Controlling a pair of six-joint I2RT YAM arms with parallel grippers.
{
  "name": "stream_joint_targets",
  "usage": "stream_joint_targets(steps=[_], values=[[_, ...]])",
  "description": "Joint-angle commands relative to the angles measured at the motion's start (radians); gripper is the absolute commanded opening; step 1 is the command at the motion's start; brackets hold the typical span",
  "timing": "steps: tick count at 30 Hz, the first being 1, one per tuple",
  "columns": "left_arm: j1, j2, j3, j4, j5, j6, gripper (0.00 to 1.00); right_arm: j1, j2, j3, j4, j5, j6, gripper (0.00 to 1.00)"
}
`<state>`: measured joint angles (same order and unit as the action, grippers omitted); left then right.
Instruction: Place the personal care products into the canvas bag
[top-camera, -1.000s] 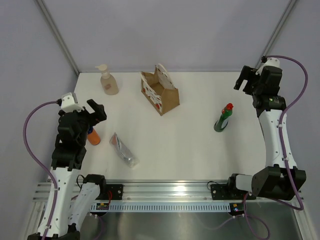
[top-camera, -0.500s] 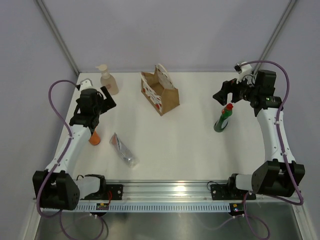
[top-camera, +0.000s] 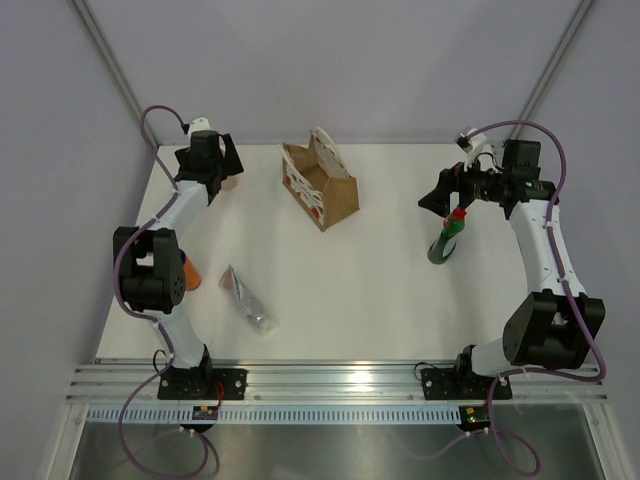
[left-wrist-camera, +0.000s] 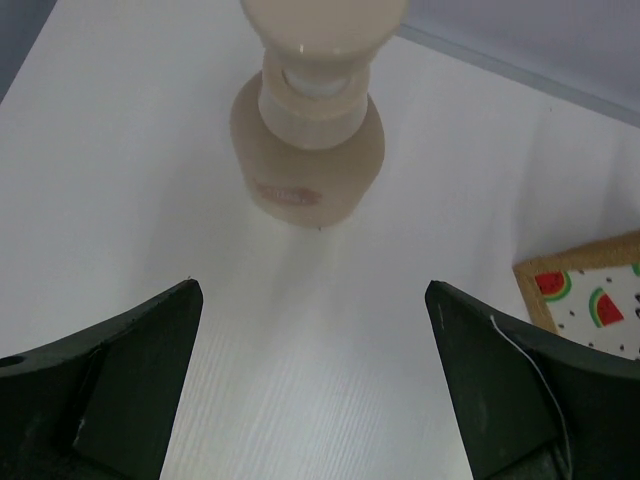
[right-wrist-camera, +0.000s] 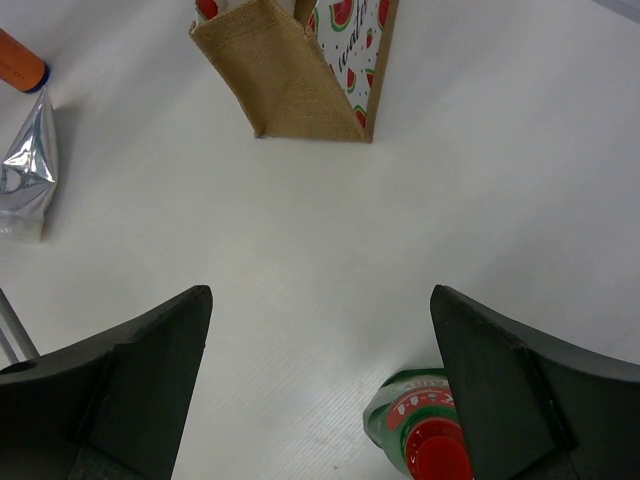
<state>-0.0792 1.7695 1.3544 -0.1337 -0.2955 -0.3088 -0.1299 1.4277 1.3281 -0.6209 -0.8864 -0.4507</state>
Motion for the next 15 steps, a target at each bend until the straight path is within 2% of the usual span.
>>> stream_joint_targets(steps=[1,5,11,15], values=[[0.012,0.076,0.133,0.111,-0.056,-0.004,0.99,0.003,0.028,0.056,-0.013,-0.057,-0.036,0.99],[0.012,0.198,0.265,0.128,-0.030,-0.016,0.99,0.003,0.072,0.085,-0.017,-0.063,-0.026,0.99],[0.018,0.281,0.330,0.126,-0.122,-0.068,0.99,0.003,0.119,0.123,-0.027,-0.069,-0.022,1.00],[0.022,0.355,0.387,0.151,-0.126,-0.095,0.99,0.003,0.143,0.148,-0.034,-0.077,-0.019,0.99]])
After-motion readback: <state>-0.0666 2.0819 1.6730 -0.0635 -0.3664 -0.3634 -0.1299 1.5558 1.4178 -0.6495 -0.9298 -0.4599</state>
